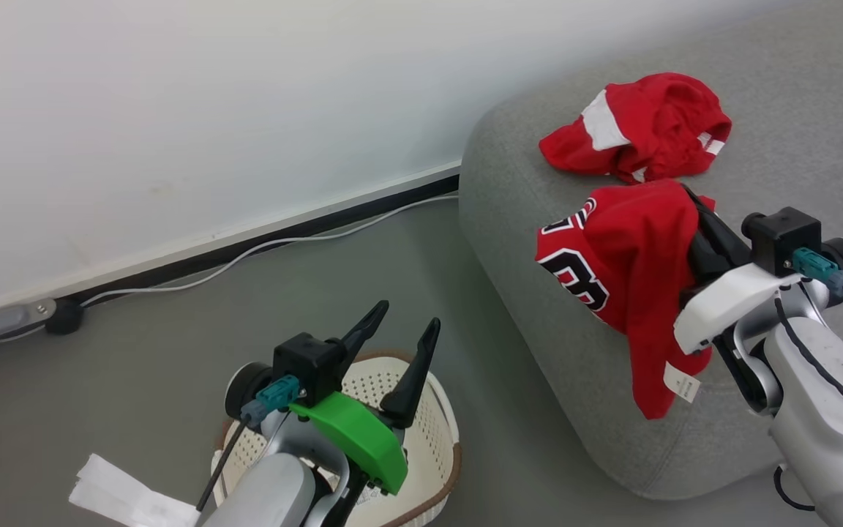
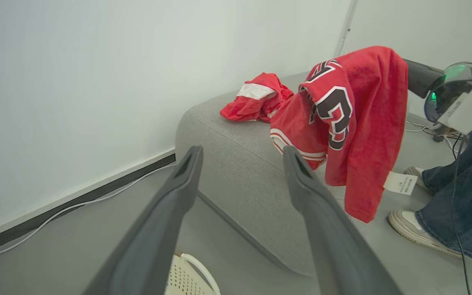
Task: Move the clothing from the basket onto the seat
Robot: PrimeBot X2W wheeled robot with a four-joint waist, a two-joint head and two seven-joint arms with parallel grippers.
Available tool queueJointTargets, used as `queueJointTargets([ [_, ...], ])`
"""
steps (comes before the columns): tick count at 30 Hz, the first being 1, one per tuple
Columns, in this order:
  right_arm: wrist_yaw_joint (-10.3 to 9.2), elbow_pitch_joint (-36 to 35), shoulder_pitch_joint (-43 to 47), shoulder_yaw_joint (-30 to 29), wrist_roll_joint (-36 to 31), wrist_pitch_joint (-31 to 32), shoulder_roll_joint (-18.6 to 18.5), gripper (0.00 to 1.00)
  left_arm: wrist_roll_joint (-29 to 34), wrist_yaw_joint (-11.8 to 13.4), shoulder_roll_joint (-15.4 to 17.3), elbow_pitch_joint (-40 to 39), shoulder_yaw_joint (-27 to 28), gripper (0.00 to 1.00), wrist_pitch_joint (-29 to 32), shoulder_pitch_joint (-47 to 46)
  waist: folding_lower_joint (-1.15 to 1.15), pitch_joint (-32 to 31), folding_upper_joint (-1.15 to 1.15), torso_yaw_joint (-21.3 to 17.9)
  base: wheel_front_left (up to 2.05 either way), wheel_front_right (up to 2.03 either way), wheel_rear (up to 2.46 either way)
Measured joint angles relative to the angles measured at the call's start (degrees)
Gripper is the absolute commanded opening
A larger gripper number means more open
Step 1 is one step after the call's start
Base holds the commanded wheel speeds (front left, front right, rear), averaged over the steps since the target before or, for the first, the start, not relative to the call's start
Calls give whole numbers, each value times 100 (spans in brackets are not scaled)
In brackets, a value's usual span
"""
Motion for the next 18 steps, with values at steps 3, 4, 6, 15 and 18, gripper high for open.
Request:
queueJointTargets([
  [3, -15, -40, 77, -41, 2, 0, -55, 0, 8, 0, -1, -15, -29, 100, 0, 12, 0, 2, 0, -110, 0, 0, 0],
  [4, -15, -69, 113, -62, 5, 0, -82, 0, 11, 0, -2, -22, -43, 100, 0, 20, 0, 3, 0, -162, 0, 0, 0],
  [6, -22, -120, 166, -107, 47, 0, -134, 0, 23, 0, -5, -33, -82, 100, 0, 36, 0, 10, 0, -261, 0, 0, 0],
  [15, -60, -331, 368, -310, 186, 0, -325, 0, 40, 0, -35, -112, -272, 100, 10, 54, 0, 153, 0, -485, 0, 0, 0],
  [18, -62, -389, 404, -358, 222, 0, -338, 0, 151, 0, -36, -155, -315, 100, 63, 54, 0, 242, 0, -481, 0, 0, 0],
])
